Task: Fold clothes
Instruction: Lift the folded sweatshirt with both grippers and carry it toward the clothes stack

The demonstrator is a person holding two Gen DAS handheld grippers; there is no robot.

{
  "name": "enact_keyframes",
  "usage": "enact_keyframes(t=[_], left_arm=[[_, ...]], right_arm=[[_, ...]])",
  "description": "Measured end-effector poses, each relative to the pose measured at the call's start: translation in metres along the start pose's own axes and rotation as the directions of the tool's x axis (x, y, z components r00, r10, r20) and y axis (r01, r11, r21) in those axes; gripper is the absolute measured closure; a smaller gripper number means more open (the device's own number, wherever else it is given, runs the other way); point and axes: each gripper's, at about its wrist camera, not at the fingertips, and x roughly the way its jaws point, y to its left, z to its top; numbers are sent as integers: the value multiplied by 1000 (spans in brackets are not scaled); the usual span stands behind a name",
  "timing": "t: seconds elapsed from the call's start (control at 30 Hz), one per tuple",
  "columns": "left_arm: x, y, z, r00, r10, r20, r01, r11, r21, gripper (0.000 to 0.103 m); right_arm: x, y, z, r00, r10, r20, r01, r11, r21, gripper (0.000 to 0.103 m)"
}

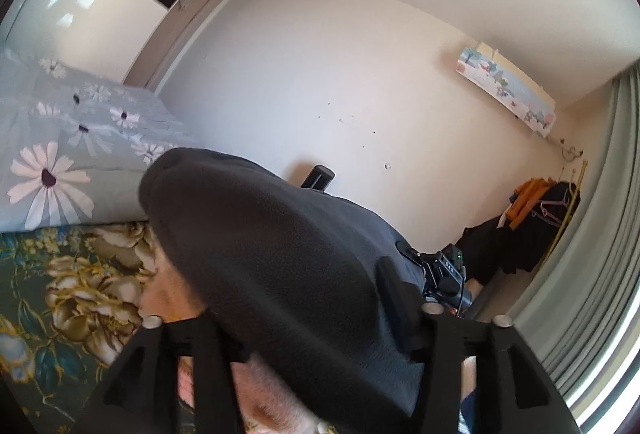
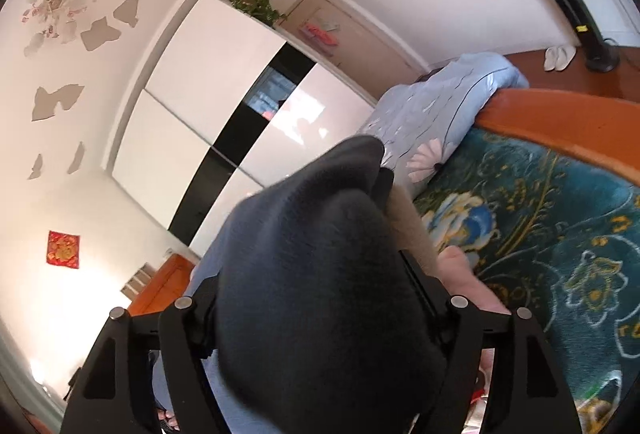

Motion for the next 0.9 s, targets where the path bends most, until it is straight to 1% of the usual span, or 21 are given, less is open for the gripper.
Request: enact_keyframes(t=[0.03,0.1,0.17,0.23,0.3,0.37,0.43,0.47,0.53,0.57,0.6,0.63,0.67,0.7,0.73,0.8,0.83,0.87,0.9], left_arm=[[-2,3,3,1000,4,-1,-4,1000,-15,40],[-12,10,8,1000,26,-3,-26,999,-20,40],[-22,15,12,996,89,-1,-89,996,5,40],[-32,19,17,989,149,3,-149,988,27,39],[-39,24,20,984,179,5,-179,983,31,39],[-44,16,30,983,182,29,-183,982,47,39],[-49,8,39,981,185,53,-188,980,62,39],[-51,3,44,980,187,61,-191,979,74,39],[-43,-16,53,977,208,46,-213,967,143,37],[-32,-32,56,971,238,23,-237,949,209,34],[-21,-43,56,963,271,11,-264,929,259,34],[-10,-52,54,955,297,4,-284,910,303,34],[3,-62,49,948,318,-4,-295,886,357,34],[16,-73,44,941,338,-11,-304,860,409,34],[29,-83,39,934,357,-18,-310,834,457,34],[48,-97,27,928,371,-37,-299,800,521,34],[57,-101,23,923,381,-62,-289,789,542,34],[66,-104,18,916,391,-87,-278,778,563,34],[74,-107,14,910,400,-111,-268,770,579,34]], right_arm=[[-3,1,0,1000,-9,5,9,1000,3,27],[-6,0,0,1000,-18,8,18,1000,16,27],[-13,1,-2,1000,-27,12,27,999,28,26],[-17,1,-1,999,-48,15,47,998,39,22],[-21,3,4,996,-78,29,77,996,51,21],[-19,3,13,992,-109,56,106,993,61,21],[-28,7,19,981,-164,106,156,985,77,20],[-37,9,22,970,-197,145,184,978,99,20],[-59,19,25,932,-272,239,241,959,148,20],[-63,30,26,919,-299,259,271,953,139,20],[-60,43,27,913,-318,258,301,948,103,20],[-51,63,25,902,-349,254,352,935,34,20],[-36,89,21,886,-389,251,416,907,-63,20],[-22,115,17,868,-429,252,474,866,-159,20],[-7,135,11,856,-451,252,507,827,-242,20],[23,169,-4,847,-471,247,531,754,-385,20],[37,179,-9,845,-482,233,534,726,-434,20],[54,183,-15,840,-506,195,532,700,-476,20],[71,182,-20,827,-540,154,534,673,-512,20]])
